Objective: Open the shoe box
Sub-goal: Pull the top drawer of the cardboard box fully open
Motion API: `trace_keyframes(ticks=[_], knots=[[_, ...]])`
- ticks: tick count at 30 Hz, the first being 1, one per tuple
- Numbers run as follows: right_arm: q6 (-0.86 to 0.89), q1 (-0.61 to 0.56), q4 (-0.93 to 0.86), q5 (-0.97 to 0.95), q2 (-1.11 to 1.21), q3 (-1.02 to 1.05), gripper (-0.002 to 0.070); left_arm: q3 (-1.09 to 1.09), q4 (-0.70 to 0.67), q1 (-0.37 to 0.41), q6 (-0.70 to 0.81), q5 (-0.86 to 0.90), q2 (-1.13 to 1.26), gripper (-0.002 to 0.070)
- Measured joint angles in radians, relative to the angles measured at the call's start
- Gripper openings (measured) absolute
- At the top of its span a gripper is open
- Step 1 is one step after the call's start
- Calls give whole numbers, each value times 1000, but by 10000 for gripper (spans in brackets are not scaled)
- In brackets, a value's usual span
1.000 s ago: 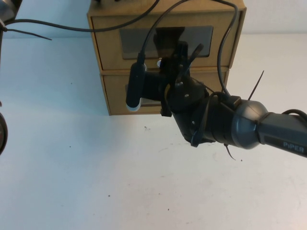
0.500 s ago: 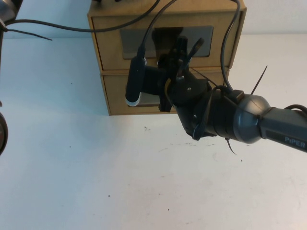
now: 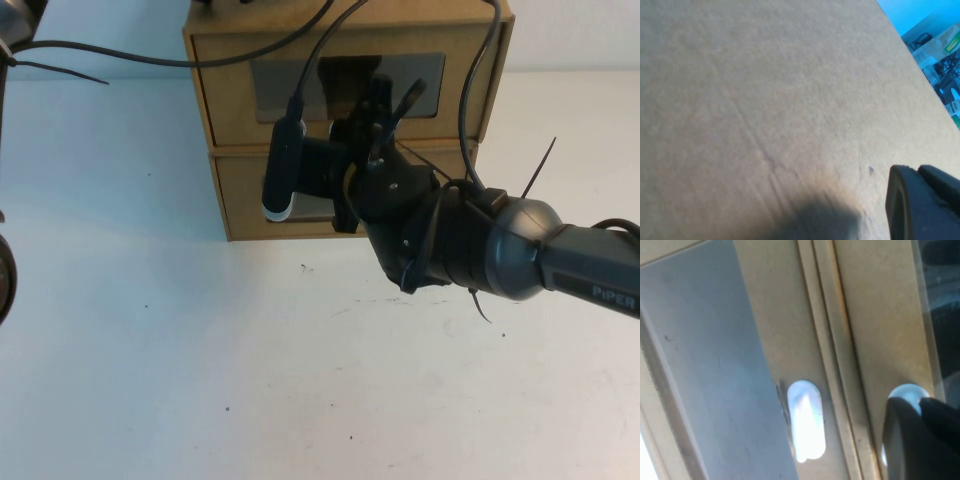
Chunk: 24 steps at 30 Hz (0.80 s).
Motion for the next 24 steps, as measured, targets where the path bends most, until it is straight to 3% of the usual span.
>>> trace_keyframes(ticks=[8,15,24], knots=[[-72,0,21,0,0,-1,8,0,0,0,0,0,0,-4],[-240,4,190,4,-19,-11,8,0,-8,0,-15,14,-2,-4],[-304,73,284,71,-80,36,8,-2,-10,0,-49,37,-5,-4]])
